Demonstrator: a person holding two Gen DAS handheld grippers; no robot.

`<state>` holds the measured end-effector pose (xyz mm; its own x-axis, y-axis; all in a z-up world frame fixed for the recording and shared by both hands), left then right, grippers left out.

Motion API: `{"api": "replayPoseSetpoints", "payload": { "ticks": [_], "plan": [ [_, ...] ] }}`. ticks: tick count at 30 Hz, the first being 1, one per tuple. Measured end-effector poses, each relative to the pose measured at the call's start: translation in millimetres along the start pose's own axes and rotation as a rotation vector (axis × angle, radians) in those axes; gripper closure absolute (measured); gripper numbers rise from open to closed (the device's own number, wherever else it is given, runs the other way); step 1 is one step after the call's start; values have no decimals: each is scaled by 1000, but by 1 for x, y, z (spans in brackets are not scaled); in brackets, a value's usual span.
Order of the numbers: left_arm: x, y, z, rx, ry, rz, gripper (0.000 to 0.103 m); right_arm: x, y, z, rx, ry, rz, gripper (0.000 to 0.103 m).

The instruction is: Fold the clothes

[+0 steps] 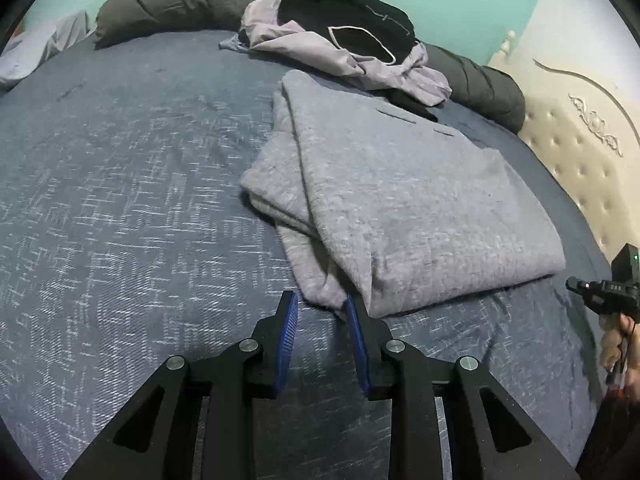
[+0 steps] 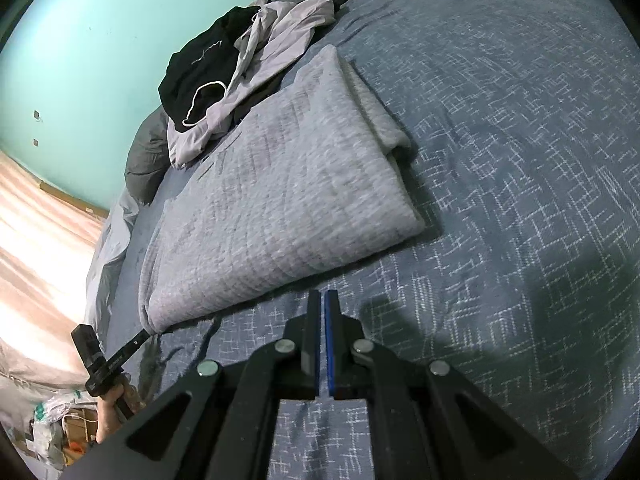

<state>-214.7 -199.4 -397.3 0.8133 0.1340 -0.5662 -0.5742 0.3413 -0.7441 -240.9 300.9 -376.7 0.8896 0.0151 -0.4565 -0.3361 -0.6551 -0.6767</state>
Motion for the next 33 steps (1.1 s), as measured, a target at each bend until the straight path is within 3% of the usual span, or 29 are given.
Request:
{"api": "replayPoseSetpoints", "payload": {
  "ticks": [9, 15, 17, 21, 25, 30, 33],
  "plan": [
    [-5, 6, 17, 29, 125, 29, 75, -2, 0, -7, 7, -1, -4, 101],
    [-13, 12, 13, 72, 106, 34, 76, -4, -1, -13, 4, -11, -7, 101],
    [-15, 13, 10, 76, 98, 35, 95, -4, -1, -13, 3, -11, -8, 101],
    [-16, 7, 10, 56, 106, 56, 97, -4, 0, -15, -2, -10, -8, 101],
    [-14, -8, -9, 65, 21, 82, 97, -5, 1, -15, -9, -3, -7, 100],
    [-7, 0, -28, 120, -116, 54, 97, -3, 4, -17, -23, 6, -14, 100],
    [-7, 1, -30, 108, -137, 50, 95, -1, 3, -19, -26, -1, -18, 100]
  ]
}}
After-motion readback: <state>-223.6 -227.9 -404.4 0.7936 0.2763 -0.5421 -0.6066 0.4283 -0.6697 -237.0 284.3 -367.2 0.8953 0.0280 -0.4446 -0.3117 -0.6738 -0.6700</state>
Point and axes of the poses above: each gripper's, at about its wrist camera, not at the fingertips, and y roughly the way its jaws point, z to its right, x to its underside, the point moved 4 cm from there along y, roughly the way its jaws point, and after that the axes turned 6 degrees about -y, right-handed, at the moved point
